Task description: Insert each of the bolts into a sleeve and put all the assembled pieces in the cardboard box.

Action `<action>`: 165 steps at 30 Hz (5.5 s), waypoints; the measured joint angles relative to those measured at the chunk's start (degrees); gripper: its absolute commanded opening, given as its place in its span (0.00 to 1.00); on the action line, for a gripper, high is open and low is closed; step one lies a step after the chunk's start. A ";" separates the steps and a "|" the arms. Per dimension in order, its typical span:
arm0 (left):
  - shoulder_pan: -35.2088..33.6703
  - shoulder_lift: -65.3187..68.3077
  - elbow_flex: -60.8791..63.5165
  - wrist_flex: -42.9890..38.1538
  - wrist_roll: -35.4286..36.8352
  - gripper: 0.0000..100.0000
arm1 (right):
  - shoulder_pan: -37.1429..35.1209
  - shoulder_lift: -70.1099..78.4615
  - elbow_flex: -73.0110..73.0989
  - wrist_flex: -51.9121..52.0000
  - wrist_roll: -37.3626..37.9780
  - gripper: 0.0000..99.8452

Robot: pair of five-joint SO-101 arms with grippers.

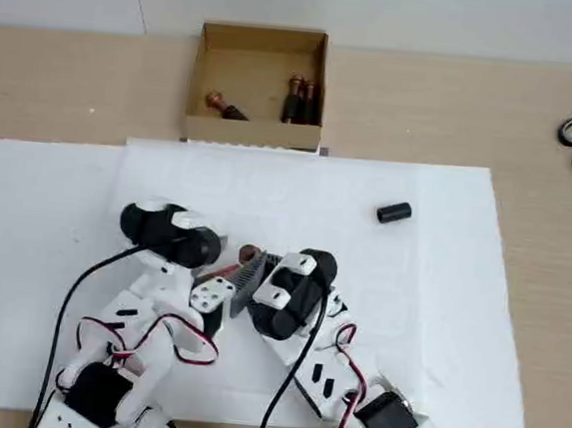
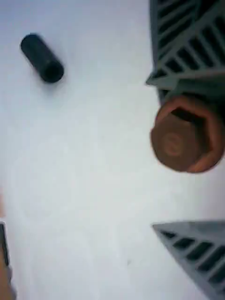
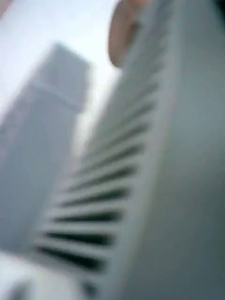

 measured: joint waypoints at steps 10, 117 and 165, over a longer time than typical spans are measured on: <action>-2.99 0.26 -5.63 0.09 2.37 0.17 | 0.09 -0.09 0.09 0.00 0.00 0.00; -22.51 0.26 -8.18 12.66 1.58 0.01 | 19.43 172.04 -175.12 19.60 -3.34 0.19; -22.51 0.26 -8.18 12.66 1.58 0.01 | 34.29 135.03 -138.20 67.87 3.16 0.19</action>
